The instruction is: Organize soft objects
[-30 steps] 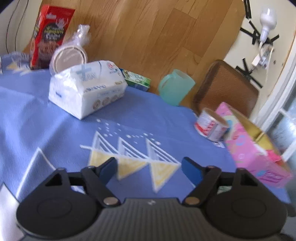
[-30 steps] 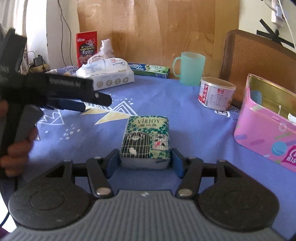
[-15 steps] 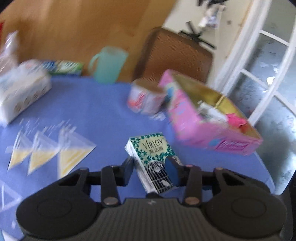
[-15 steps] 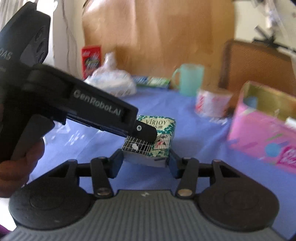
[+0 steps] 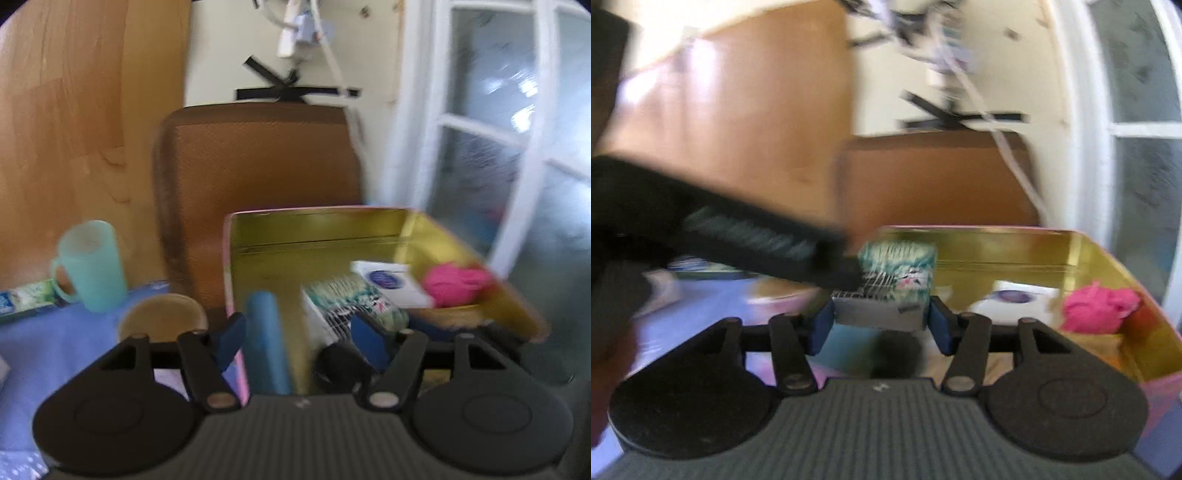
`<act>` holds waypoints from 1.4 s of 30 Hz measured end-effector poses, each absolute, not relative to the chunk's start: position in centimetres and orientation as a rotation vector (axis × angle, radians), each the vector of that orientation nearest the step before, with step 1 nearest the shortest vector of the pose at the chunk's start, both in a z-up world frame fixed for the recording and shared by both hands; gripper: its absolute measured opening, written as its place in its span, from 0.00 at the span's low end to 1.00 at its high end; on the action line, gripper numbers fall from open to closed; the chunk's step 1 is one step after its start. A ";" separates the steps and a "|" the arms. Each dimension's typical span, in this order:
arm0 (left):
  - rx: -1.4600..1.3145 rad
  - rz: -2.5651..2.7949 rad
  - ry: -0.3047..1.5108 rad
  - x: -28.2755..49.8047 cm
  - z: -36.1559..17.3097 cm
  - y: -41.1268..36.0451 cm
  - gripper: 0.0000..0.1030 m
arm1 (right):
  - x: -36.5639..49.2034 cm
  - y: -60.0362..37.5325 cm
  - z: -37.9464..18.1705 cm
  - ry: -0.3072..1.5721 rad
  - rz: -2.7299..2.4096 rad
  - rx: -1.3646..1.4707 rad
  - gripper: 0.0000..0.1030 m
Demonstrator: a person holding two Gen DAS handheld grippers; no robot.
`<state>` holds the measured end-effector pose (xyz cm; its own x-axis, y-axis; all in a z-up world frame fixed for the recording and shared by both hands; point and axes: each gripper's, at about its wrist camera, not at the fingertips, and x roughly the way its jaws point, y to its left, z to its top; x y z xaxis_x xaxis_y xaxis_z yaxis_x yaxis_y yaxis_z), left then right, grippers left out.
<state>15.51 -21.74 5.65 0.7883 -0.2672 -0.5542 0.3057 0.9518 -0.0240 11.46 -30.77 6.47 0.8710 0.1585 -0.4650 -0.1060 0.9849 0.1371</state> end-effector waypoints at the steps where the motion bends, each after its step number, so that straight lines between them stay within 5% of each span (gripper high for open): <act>1: 0.054 -0.299 0.600 15.7 5.6 -21.7 0.63 | 12.3 -31.2 5.9 0.505 0.113 0.106 0.63; 12: 0.055 -0.215 0.569 10.3 5.6 -17.1 0.71 | 7.2 -32.9 7.1 0.449 0.100 0.236 0.65; 20: 0.028 -0.128 0.525 3.9 5.3 -12.6 1.00 | 2.0 -30.4 8.7 0.446 0.130 0.295 0.70; 32: 0.017 -0.056 0.585 -3.4 2.7 -8.4 1.00 | -2.9 -27.6 9.7 0.528 0.207 0.451 0.70; 42: 0.035 0.014 0.441 -9.5 4.6 -8.8 1.00 | -6.9 -26.7 12.2 0.489 0.294 0.469 0.71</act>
<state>-9.52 -8.79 4.62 0.9044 0.0216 -0.4261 -0.0063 0.9993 0.0372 -6.88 -26.69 12.24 0.8444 0.3778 -0.3797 -0.1587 0.8535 0.4964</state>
